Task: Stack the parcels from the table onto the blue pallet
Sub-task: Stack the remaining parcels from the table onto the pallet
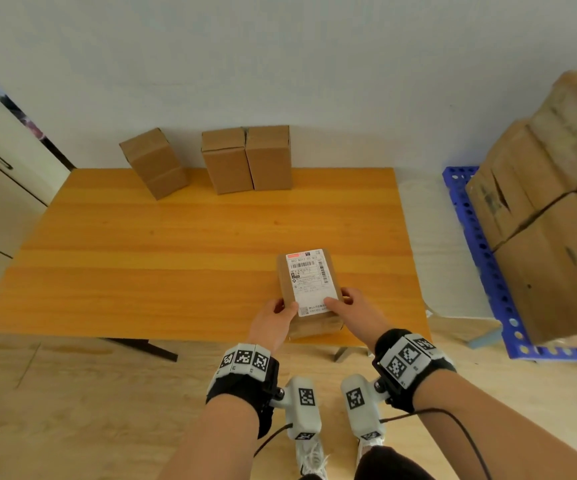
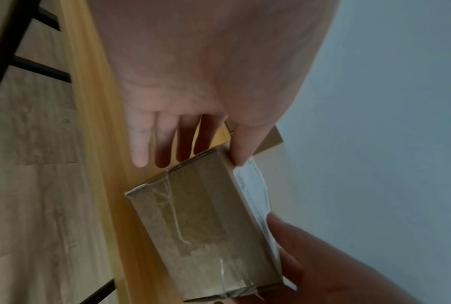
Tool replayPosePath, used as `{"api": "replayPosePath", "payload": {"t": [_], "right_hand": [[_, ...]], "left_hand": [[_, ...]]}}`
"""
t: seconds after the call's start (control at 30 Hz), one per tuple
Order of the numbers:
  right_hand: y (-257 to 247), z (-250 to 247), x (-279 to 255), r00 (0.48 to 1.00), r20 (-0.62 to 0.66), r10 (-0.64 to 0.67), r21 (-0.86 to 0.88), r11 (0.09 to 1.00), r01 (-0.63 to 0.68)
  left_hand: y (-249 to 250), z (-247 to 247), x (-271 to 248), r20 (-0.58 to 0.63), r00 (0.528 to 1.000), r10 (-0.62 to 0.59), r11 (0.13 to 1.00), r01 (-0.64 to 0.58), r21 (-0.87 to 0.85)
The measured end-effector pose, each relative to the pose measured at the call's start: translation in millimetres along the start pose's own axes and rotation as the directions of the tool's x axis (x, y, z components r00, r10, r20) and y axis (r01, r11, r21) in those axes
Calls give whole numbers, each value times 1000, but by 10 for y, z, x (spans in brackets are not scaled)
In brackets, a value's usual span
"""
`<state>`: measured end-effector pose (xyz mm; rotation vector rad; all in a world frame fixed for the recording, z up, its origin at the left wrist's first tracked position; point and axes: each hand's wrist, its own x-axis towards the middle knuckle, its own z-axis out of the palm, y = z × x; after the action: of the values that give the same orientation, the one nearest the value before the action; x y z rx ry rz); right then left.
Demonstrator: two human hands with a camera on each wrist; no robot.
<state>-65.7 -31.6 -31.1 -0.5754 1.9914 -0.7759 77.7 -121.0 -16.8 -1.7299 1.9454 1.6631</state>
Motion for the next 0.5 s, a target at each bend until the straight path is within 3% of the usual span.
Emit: {"api": "replayPosePath", "payload": {"t": [0.23, 0.5], "right_hand": [[-308, -436, -284, 965, -253, -72, 152, 982, 113], [-732, -1235, -879, 814, -513, -272, 234, 868, 438]], "left_hand": [[638, -2, -267, -110, 977, 185, 947, -207, -244], [1582, 118, -902, -170, 879, 445, 803, -476, -358]]}}
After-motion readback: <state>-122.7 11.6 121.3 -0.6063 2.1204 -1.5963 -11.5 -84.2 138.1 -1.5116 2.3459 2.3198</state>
